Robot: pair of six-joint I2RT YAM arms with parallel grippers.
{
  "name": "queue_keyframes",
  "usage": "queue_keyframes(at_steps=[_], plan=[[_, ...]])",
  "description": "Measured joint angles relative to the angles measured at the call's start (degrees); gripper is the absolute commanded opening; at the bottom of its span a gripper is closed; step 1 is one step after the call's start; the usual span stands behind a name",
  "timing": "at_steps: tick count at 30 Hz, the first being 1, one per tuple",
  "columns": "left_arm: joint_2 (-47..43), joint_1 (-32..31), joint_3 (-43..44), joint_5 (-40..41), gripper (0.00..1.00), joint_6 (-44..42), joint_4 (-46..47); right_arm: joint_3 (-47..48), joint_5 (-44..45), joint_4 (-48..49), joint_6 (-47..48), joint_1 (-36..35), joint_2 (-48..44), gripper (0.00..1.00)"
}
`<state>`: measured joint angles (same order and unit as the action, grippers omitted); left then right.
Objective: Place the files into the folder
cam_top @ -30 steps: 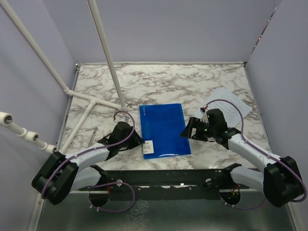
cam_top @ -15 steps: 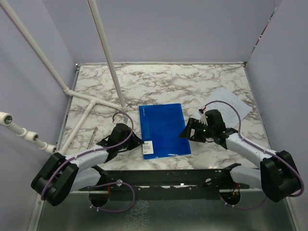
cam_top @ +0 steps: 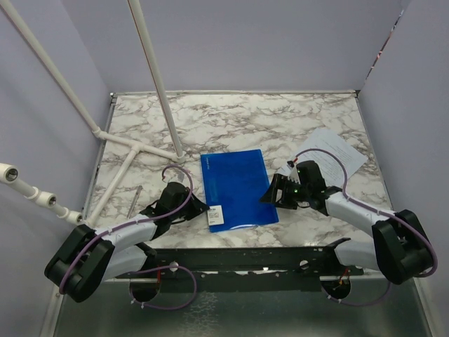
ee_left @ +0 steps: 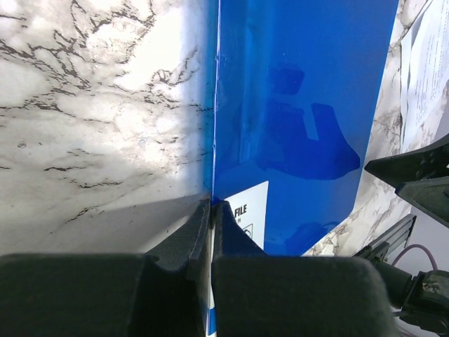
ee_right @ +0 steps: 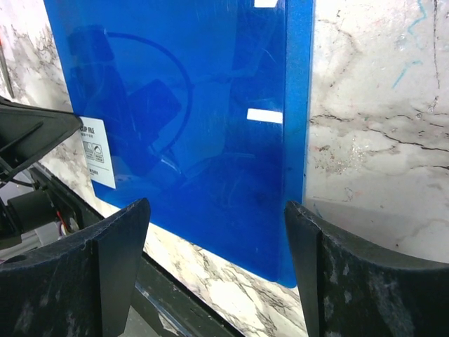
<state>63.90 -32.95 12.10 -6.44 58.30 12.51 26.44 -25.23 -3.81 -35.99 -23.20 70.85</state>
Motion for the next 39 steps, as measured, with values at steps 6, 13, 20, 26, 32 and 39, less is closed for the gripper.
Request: queue_keyframes(at_steps=[6, 13, 20, 26, 32, 39], plan=[[0.0, 0.2, -0.6, 0.0, 0.0, 0.6, 0.3, -0.2, 0.0, 1.1, 0.0, 0.0, 1.6, 0.81], [0.0, 0.3, -1.4, 0.0, 0.0, 1.1, 1.2, -0.6, -0.2, 3.9, 0.0, 0.0, 2.7, 0.8], [-0.2, 0.3, -2.1, 0.3, 0.0, 2.0, 2.1, -1.8, -0.6, 7.3, 0.0, 0.0, 3.0, 0.8], [-1.3, 0.4, -3.2, 0.8, 0.0, 3.2, 2.3, -2.7, -0.3, 8.9, 0.0, 0.0, 2.6, 0.8], [-3.4, 0.4, -4.5, 1.7, 0.0, 4.6, 1.9, -3.5, 0.7, 9.3, -0.2, -0.1, 1.7, 0.8], [-4.2, 0.4, -4.9, 2.1, 0.0, 5.9, 1.5, -4.1, 1.6, 9.5, -0.7, -0.1, 0.7, 0.8]])
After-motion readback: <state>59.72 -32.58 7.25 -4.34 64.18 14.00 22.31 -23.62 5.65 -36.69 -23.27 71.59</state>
